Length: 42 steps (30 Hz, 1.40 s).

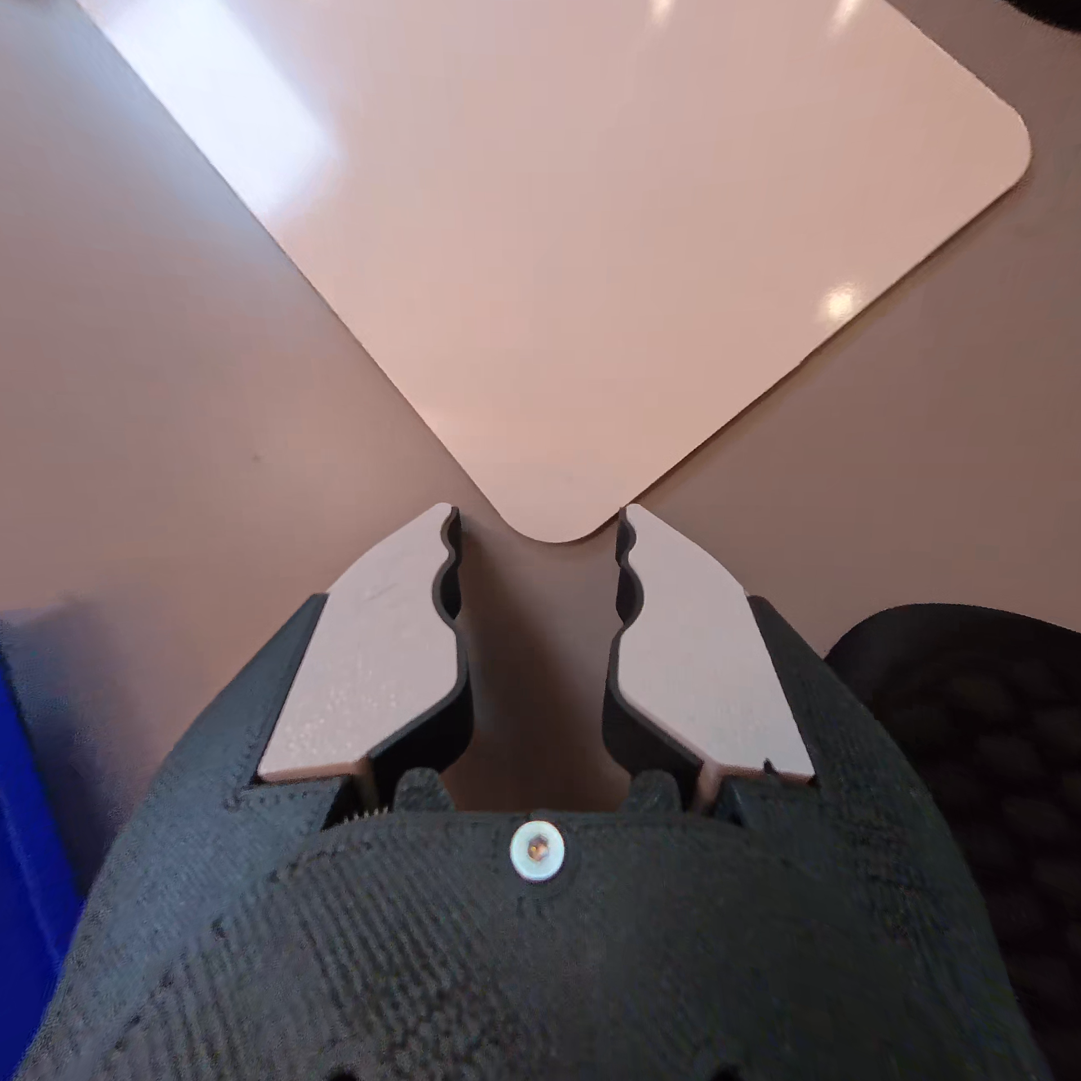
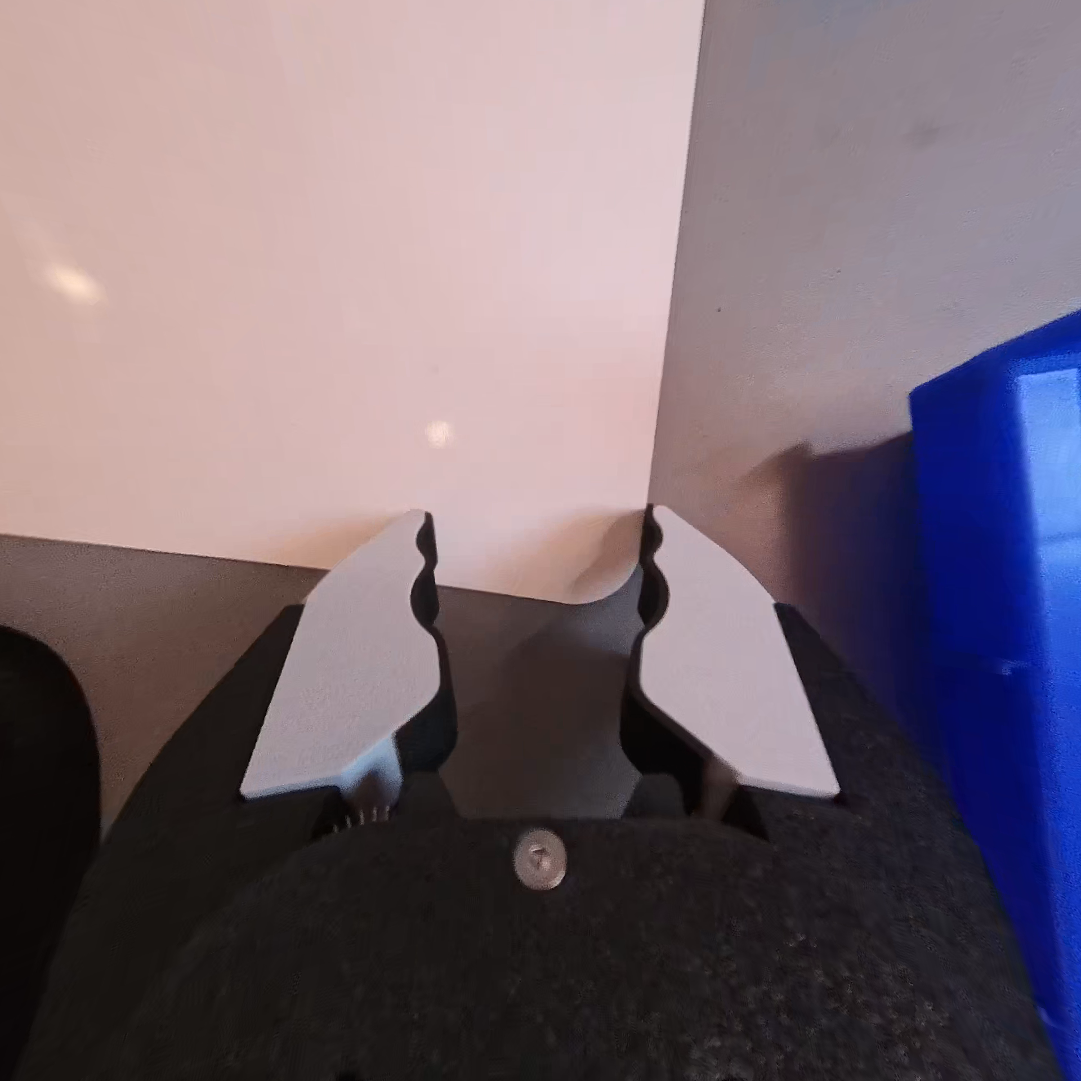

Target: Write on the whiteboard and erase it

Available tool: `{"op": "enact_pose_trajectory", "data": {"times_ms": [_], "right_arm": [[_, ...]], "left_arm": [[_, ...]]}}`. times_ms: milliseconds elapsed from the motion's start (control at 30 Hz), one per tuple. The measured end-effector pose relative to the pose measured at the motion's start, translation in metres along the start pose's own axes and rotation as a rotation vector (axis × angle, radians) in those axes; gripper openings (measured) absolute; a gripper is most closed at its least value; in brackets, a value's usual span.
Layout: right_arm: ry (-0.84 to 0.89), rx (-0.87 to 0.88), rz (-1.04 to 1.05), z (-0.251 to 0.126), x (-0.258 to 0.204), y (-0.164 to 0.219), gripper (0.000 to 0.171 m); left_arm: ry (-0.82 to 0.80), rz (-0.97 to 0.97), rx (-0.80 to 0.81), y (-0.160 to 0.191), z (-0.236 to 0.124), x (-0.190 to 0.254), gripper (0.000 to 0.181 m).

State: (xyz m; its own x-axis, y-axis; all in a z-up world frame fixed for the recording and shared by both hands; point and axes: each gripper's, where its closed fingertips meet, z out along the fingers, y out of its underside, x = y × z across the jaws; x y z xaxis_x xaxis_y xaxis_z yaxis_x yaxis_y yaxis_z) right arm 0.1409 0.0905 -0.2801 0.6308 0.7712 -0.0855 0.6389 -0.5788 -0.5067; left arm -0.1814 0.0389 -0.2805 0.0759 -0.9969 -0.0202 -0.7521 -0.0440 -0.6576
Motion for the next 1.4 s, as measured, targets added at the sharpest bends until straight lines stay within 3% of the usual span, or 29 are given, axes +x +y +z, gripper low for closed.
{"op": "enact_pose_trajectory", "data": {"times_ms": [167,333,467,567,633,733,800,900,1033,1233,1300,1400], "right_arm": [[-0.048,-0.012,-0.034,-0.010,-0.028,0.019,0.059],[-0.159,0.202,-0.016,-0.022,-0.041,0.007,0.055],[-0.091,0.490,-0.037,-0.037,-0.016,-0.031,0.064],[-0.031,0.568,-0.095,-0.034,0.000,-0.047,0.064],[-0.001,0.614,-0.131,-0.030,0.006,-0.056,0.047],[0.005,0.683,-0.156,-0.029,0.006,-0.063,0.000],[0.036,0.708,-0.177,-0.033,0.006,-0.063,0.000],[0.088,0.765,-0.192,-0.045,0.006,-0.064,0.010],[0.106,0.781,-0.198,-0.052,0.003,-0.059,0.016],[0.104,0.773,-0.225,-0.051,-0.002,-0.056,0.016],[0.094,0.771,-0.226,-0.050,-0.004,-0.056,0.016],[0.088,0.765,-0.241,-0.047,-0.007,-0.057,0.016]], "left_arm": [[-0.106,-0.032,-0.039,0.013,-0.013,-0.025,0.038],[-0.188,-0.065,0.084,-0.005,-0.038,-0.040,0.034],[-0.395,-0.135,0.272,-0.033,-0.094,-0.073,0.029],[-0.595,-0.262,0.310,-0.031,-0.153,-0.110,0.015],[-0.689,-0.373,0.245,-0.016,-0.185,-0.138,0.010],[-0.744,-0.513,0.023,0.020,-0.209,-0.184,0.004],[-0.752,-0.585,-0.112,0.039,-0.212,-0.216,0.005],[-0.691,-0.735,-0.384,0.084,-0.199,-0.254,0.028],[-0.614,-0.973,-0.605,0.137,-0.179,-0.282,0.048],[-0.527,-1.211,-0.751,0.179,-0.156,-0.278,0.042],[-0.498,-1.214,-0.732,0.178,-0.150,-0.278,0.025],[-0.420,-1.130,-0.720,0.169,-0.143,-0.273,0.021]]}}
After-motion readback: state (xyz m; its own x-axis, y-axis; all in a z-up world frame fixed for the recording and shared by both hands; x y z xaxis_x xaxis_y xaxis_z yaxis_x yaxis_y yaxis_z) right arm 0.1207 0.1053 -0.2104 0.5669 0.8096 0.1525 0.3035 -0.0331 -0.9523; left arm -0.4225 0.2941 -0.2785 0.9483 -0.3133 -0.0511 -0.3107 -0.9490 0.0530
